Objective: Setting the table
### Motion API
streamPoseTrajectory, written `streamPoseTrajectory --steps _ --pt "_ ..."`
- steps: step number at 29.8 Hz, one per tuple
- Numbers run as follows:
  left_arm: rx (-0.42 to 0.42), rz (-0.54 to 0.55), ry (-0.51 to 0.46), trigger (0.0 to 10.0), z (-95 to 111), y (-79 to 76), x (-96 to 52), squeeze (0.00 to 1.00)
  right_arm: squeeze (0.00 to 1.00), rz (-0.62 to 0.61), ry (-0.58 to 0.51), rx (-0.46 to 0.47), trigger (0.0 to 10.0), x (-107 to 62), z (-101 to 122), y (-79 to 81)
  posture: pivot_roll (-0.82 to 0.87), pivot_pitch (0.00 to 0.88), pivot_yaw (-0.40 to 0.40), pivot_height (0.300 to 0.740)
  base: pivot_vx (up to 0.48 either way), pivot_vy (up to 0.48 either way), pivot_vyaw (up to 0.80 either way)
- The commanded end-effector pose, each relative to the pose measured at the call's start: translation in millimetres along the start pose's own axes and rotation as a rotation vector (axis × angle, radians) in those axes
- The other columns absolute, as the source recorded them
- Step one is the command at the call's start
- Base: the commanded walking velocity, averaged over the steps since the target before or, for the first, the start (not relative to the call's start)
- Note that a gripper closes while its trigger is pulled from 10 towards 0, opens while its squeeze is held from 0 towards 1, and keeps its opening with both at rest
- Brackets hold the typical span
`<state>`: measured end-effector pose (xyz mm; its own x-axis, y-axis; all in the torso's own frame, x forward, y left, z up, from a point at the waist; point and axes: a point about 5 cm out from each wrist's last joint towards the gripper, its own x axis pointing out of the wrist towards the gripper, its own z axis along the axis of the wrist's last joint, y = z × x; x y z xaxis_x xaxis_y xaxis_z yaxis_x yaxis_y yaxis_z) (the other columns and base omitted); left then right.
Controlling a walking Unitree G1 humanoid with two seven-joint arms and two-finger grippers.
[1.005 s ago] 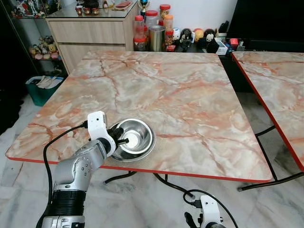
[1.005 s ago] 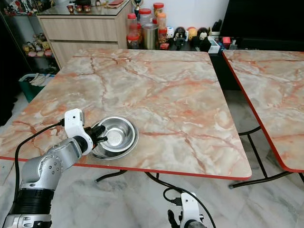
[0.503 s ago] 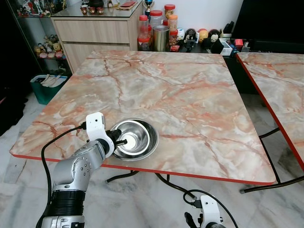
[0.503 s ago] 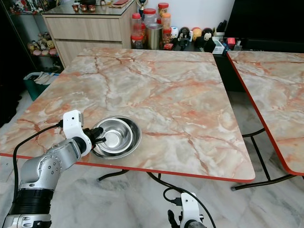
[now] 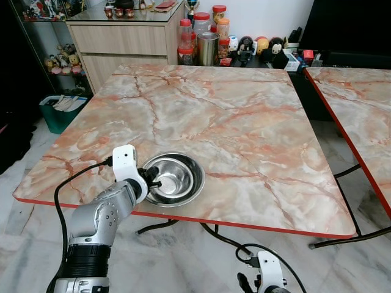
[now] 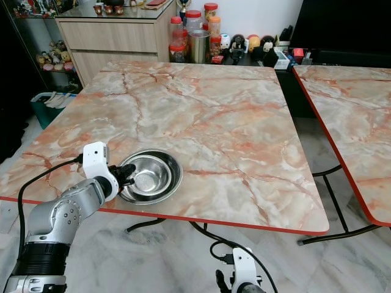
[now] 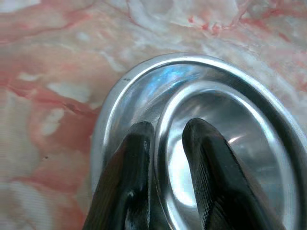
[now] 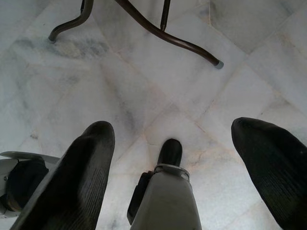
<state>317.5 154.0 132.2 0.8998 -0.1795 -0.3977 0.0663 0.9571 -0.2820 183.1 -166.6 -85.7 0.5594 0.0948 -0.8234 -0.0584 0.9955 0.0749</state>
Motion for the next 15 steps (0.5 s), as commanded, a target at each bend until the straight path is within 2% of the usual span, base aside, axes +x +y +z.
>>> streamPoseTrajectory --steps 1,3,7,11,12,13,15 --pt "0.075 0.012 -0.023 10.0 8.0 -1.8 -0.9 0.00 0.00 -0.001 0.002 0.006 10.0 0.1 0.5 -0.4 0.09 0.000 0.002 0.740 0.000 0.000 0.00" --pt "0.086 0.014 -0.032 10.0 8.6 -2.3 -0.8 0.00 0.00 -0.002 0.002 0.006 10.0 0.1 0.6 -0.4 0.09 0.000 0.000 0.740 0.000 0.000 0.00" --pt "0.200 0.040 -0.069 10.0 15.4 -3.9 -1.4 0.00 0.00 -0.001 0.002 0.004 10.0 0.2 0.9 -0.4 0.09 0.000 -0.002 0.740 0.000 0.000 0.00" --pt "0.228 0.042 -0.117 10.0 22.5 -5.8 -2.5 0.00 0.00 -0.002 0.002 0.005 10.0 0.2 0.9 -0.5 0.09 0.000 -0.002 0.740 0.000 0.000 0.00" --pt "0.220 0.034 -0.167 10.0 28.8 -7.4 -3.7 0.00 0.00 -0.002 0.002 0.006 10.0 0.1 0.9 -0.6 0.09 0.000 -0.003 0.740 0.000 0.000 0.00" --pt "0.220 0.034 -0.167 10.0 28.8 -7.4 -3.7 0.00 0.00 -0.002 0.002 0.006 10.0 0.1 0.9 -0.6 0.09 0.000 -0.003 0.740 0.000 0.000 0.00" --pt "0.191 0.017 -0.308 10.0 45.5 -9.8 -8.7 0.00 0.00 -0.002 0.001 0.005 10.0 0.1 1.2 -0.8 0.09 0.000 -0.003 0.740 0.000 0.000 0.00"
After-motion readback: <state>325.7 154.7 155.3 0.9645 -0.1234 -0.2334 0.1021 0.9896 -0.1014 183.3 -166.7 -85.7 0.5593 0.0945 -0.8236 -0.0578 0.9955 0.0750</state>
